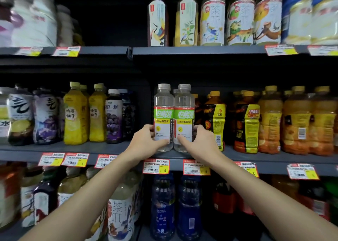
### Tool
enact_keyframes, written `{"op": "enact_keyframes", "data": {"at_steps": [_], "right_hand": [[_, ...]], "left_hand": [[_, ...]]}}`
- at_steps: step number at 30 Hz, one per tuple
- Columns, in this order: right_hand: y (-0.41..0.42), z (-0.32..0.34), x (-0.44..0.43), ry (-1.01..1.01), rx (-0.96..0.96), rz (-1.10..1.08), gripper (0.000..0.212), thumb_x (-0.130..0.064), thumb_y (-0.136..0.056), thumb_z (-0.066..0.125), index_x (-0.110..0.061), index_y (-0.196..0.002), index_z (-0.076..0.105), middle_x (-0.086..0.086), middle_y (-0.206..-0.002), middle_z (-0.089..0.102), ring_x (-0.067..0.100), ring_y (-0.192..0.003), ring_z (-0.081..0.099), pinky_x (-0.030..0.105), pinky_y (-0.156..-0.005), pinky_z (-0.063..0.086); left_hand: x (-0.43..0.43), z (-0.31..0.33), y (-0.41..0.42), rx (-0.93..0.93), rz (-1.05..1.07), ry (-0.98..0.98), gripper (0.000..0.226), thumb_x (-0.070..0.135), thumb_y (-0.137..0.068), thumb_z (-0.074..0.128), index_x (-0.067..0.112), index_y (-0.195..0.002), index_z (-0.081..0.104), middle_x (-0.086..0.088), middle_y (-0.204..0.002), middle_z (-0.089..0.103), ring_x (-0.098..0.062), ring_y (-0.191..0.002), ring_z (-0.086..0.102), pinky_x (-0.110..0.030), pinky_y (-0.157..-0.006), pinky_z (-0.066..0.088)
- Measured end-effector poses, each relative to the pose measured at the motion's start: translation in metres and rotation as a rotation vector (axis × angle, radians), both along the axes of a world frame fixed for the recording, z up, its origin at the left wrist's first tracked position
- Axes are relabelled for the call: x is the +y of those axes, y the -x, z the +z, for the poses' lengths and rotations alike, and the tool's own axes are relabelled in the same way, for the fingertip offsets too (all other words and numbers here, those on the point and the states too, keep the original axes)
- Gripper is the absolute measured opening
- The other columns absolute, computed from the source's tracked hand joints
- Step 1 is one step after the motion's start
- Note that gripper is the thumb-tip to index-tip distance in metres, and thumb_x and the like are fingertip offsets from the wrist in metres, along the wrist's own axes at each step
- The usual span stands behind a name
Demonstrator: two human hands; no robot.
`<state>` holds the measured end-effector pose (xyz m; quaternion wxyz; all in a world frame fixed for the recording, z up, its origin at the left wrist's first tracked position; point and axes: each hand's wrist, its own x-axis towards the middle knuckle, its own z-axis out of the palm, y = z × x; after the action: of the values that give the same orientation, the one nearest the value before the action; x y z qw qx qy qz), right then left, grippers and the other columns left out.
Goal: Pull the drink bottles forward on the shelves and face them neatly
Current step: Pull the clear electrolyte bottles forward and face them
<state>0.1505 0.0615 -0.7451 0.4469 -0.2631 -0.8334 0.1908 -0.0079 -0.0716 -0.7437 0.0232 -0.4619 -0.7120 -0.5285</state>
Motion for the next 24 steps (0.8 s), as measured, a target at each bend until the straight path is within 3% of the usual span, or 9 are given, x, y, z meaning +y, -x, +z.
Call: {"op": "enact_keyframes", "data": {"at_steps": [4, 6, 8, 11, 12, 15, 18, 24], "right_hand": [[-0.010, 0.002, 0.005, -0.012, -0.040, 0.041, 0.069, -0.062, -0.082, 0.071, -0.015, -0.129, 0.052, -0.010, -0.108, 0.068, 0.006, -0.097, 0.062, 0.026, -0.079, 0.054], [-0.014, 0.002, 0.005, -0.027, -0.043, 0.050, 0.073, -0.065, -0.079, 0.071, -0.016, -0.131, 0.052, -0.013, -0.105, 0.067, 0.002, -0.095, 0.062, 0.026, -0.078, 0.055], [-0.019, 0.002, 0.003, -0.035, -0.041, 0.078, 0.070, -0.067, -0.077, 0.072, -0.020, -0.126, 0.052, -0.020, -0.098, 0.065, -0.005, -0.090, 0.061, 0.017, -0.072, 0.053], [-0.029, 0.005, 0.000, -0.114, -0.109, 0.130, 0.052, -0.068, -0.072, 0.076, -0.042, -0.110, 0.052, -0.034, -0.090, 0.053, -0.022, -0.082, 0.052, 0.001, -0.062, 0.041], [-0.032, 0.007, -0.001, -0.154, -0.151, 0.148, 0.052, -0.069, -0.070, 0.077, -0.045, -0.110, 0.054, -0.036, -0.091, 0.052, -0.020, -0.081, 0.052, 0.000, -0.061, 0.040], [-0.033, 0.009, 0.003, -0.204, -0.251, 0.191, 0.080, -0.073, -0.065, 0.078, -0.036, -0.131, 0.052, -0.028, -0.109, 0.055, -0.007, -0.093, 0.050, 0.004, -0.064, 0.036], [-0.030, 0.006, 0.012, -0.186, -0.258, 0.183, 0.084, -0.073, -0.067, 0.076, -0.029, -0.134, 0.050, -0.013, -0.125, 0.062, 0.007, -0.107, 0.058, 0.011, -0.070, 0.037], [-0.028, 0.005, 0.014, -0.146, -0.258, 0.174, 0.091, -0.079, -0.060, 0.075, -0.027, -0.129, 0.049, -0.016, -0.115, 0.063, 0.003, -0.099, 0.058, 0.012, -0.067, 0.041]], "left_hand": [[-0.004, 0.001, 0.003, -0.001, -0.038, 0.001, 0.071, 0.042, -0.068, 0.090, 0.021, -0.126, 0.054, 0.014, -0.105, 0.068, 0.001, -0.090, 0.067, -0.021, -0.080, 0.056], [-0.007, 0.001, 0.003, 0.019, -0.044, 0.003, 0.073, 0.047, -0.065, 0.090, 0.023, -0.125, 0.054, 0.014, -0.104, 0.069, 0.001, -0.089, 0.068, -0.025, -0.083, 0.057], [-0.012, 0.001, 0.002, 0.047, -0.048, 0.009, 0.074, 0.053, -0.063, 0.089, 0.027, -0.123, 0.054, 0.016, -0.103, 0.069, 0.005, -0.086, 0.067, -0.020, -0.078, 0.055], [-0.021, 0.004, 0.001, 0.155, -0.067, 0.098, 0.080, 0.068, -0.057, 0.083, 0.035, -0.123, 0.052, 0.020, -0.106, 0.067, 0.007, -0.088, 0.064, -0.015, -0.073, 0.049], [-0.024, 0.006, 0.001, 0.209, -0.070, 0.152, 0.082, 0.070, -0.055, 0.083, 0.037, -0.124, 0.052, 0.023, -0.106, 0.065, 0.007, -0.090, 0.063, -0.014, -0.072, 0.047], [-0.024, 0.011, 0.003, 0.299, -0.075, 0.246, 0.086, 0.069, -0.055, 0.085, 0.036, -0.127, 0.050, 0.027, -0.107, 0.061, 0.009, -0.094, 0.058, -0.011, -0.070, 0.042], [-0.022, 0.015, 0.005, 0.313, -0.089, 0.262, 0.089, 0.067, -0.055, 0.087, 0.033, -0.129, 0.049, 0.027, -0.105, 0.059, 0.010, -0.094, 0.056, -0.010, -0.071, 0.041], [-0.022, 0.010, 0.009, 0.330, -0.071, 0.228, 0.091, 0.074, -0.049, 0.085, 0.036, -0.122, 0.048, 0.025, -0.107, 0.063, 0.009, -0.094, 0.062, -0.012, -0.071, 0.047]]}}
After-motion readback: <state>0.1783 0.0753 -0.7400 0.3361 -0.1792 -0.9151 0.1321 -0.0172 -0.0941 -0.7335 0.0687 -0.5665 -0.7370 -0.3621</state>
